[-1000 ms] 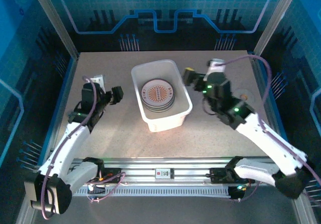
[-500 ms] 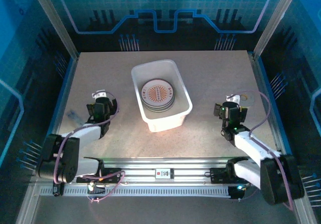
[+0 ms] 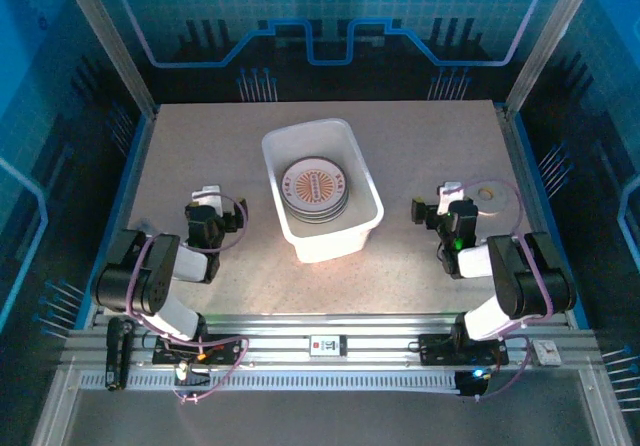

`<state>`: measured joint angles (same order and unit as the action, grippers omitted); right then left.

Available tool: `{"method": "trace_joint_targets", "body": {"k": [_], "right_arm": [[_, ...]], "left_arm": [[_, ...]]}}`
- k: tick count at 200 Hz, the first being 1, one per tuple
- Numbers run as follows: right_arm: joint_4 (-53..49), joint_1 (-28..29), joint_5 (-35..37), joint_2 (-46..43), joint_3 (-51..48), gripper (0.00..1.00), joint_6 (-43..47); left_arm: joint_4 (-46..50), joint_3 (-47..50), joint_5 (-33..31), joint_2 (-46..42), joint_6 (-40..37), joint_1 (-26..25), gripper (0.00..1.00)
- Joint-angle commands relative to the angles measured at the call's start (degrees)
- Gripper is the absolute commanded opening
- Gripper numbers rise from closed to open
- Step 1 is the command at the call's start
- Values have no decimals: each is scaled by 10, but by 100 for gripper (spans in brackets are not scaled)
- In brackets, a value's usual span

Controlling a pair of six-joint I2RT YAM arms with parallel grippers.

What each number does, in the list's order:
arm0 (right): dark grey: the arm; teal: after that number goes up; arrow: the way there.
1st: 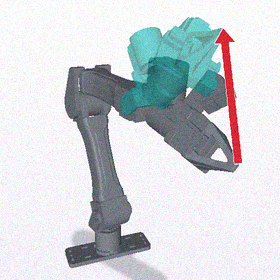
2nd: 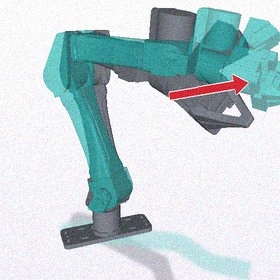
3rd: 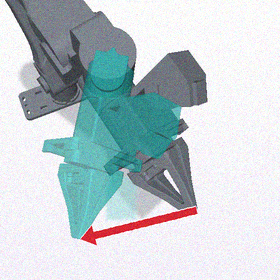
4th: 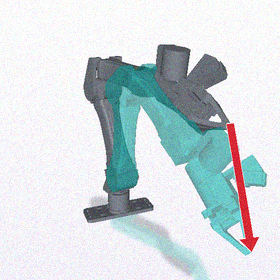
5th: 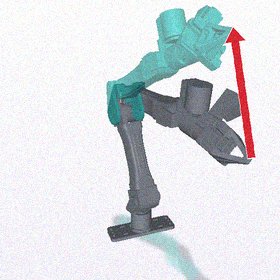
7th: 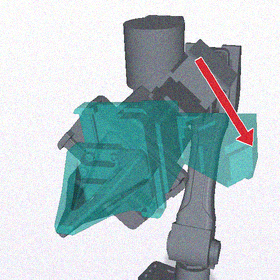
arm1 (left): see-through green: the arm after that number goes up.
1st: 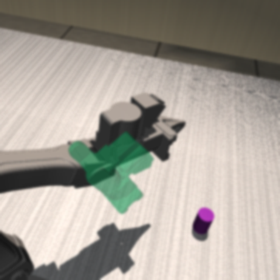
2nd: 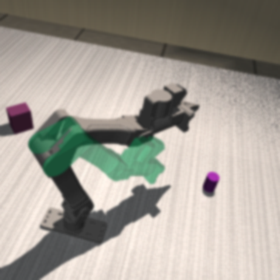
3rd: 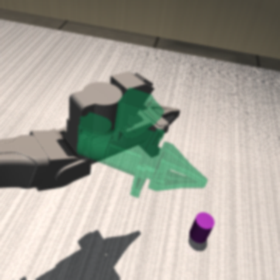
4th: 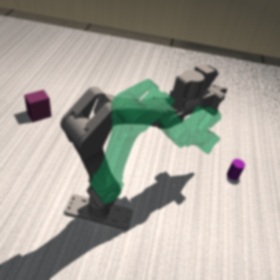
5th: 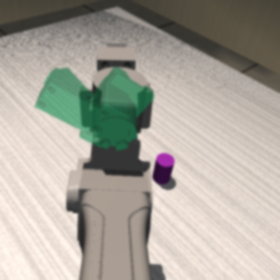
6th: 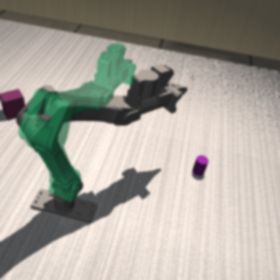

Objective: Place the plates into the plastic bin on the countertop

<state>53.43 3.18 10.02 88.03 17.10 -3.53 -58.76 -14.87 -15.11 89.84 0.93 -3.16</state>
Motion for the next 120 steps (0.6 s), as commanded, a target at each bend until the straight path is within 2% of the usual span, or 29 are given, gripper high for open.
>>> {"method": "trace_joint_targets", "body": {"k": [1, 16, 38, 54, 86, 120], "right_arm": [[26, 4, -16, -3, 26, 100, 23], [54, 17, 57, -1, 13, 100, 12], [144, 22, 62, 6, -27, 100, 20], [132, 22, 64, 6, -19, 100, 20], [4, 23, 50, 4, 45, 100, 25], [5, 24, 52, 4, 43, 100, 24]], "left_arm": [[-38, -20, 17, -9, -9, 4, 99], [-20, -33, 8, -6, -9, 5, 99], [15, -50, -2, -7, -4, 5, 99], [27, -57, 0, -7, -4, 4, 99], [31, -59, 3, -7, -6, 4, 99], [30, -59, 8, -6, -8, 4, 99]]}}
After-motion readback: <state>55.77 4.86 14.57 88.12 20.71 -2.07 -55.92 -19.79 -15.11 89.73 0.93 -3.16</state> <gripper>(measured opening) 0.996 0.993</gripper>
